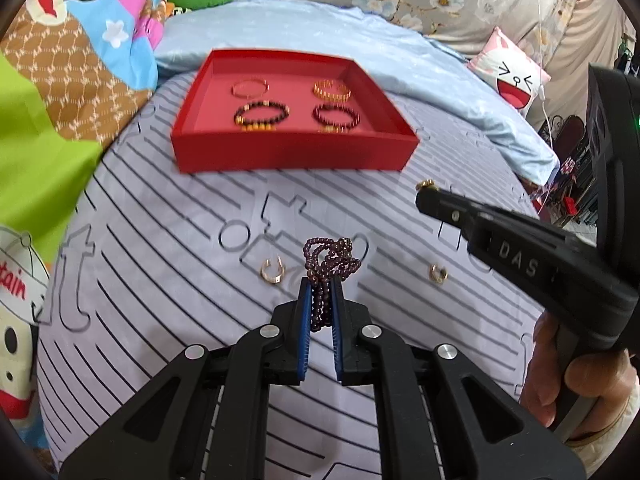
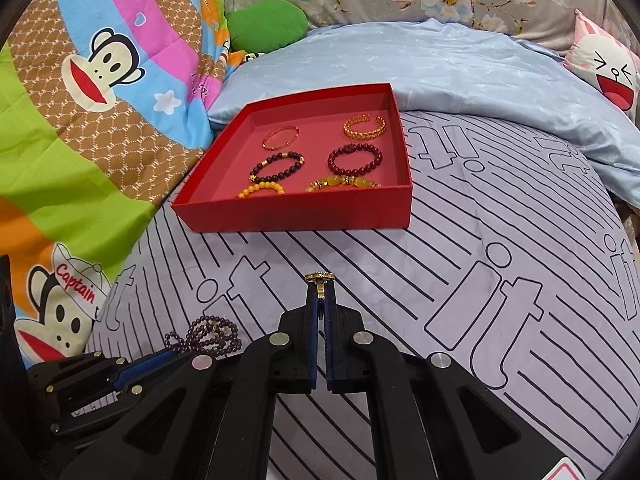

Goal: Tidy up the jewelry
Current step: 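Lift the garnet strand and gold ring and carry both toward the red tray, then lower the garnet strand and gold ring into the tray and open both tools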

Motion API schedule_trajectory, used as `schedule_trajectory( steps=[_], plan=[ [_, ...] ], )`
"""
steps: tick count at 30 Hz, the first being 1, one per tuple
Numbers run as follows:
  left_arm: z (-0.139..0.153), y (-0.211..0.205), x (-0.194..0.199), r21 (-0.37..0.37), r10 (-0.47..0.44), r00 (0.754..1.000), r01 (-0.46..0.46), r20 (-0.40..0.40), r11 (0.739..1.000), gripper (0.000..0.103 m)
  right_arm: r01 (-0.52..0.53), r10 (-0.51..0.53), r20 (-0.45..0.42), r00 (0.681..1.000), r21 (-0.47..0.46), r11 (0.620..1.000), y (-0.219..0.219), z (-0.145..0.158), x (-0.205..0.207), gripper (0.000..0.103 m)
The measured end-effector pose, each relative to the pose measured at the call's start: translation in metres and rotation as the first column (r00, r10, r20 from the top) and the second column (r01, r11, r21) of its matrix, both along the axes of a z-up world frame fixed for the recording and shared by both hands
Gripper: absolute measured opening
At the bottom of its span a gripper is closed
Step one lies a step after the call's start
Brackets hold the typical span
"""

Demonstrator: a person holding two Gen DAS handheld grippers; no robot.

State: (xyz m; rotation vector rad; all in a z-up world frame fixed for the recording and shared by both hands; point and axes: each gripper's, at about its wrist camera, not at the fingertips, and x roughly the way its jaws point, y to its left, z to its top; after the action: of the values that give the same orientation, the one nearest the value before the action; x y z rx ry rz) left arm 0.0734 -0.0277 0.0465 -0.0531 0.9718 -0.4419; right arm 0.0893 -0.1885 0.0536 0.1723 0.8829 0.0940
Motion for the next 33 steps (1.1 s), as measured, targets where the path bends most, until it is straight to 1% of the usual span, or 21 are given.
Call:
schedule_trajectory(
  steps=[4,9,13,16,21,26,33],
  plan=[
    [0.015,0.002,0.014,-0.009,0.010,1.000,-0.010,0.022,1.000,0.009,-0.013,0.013,0.019,1.000,0.000,1.000,0.001,0.012,0.009,0.003],
    [0.034,0.003,0.046,-0.015,0.027,0.997,-0.026,0.067,1.000,0.009,-0.035,0.035,0.034,0.999,0.000,0.999,0.004,0.023,0.033,0.003],
    [0.047,0.002,0.080,-0.009,0.037,0.994,-0.037,0.106,0.999,0.009,-0.050,0.050,0.034,0.998,0.019,0.999,0.006,0.031,0.059,0.003],
    [0.051,0.000,0.109,0.003,0.045,0.992,-0.046,0.121,0.999,0.009,-0.055,0.054,0.028,0.998,0.030,0.998,0.006,0.033,0.083,0.003],
    [0.047,-0.004,0.157,0.009,0.052,0.992,-0.053,0.112,0.999,0.009,-0.051,0.051,0.009,0.999,0.036,0.998,0.005,0.029,0.125,0.003],
    [0.035,-0.010,0.194,0.041,0.050,0.993,-0.054,0.103,0.998,0.009,-0.045,0.046,-0.012,0.999,0.031,0.998,0.004,0.021,0.166,0.003],
    [0.015,-0.016,0.229,0.073,0.053,0.995,-0.059,0.080,0.996,0.009,-0.039,0.039,-0.038,0.999,0.006,0.999,0.005,0.007,0.208,0.003]
  ],
)
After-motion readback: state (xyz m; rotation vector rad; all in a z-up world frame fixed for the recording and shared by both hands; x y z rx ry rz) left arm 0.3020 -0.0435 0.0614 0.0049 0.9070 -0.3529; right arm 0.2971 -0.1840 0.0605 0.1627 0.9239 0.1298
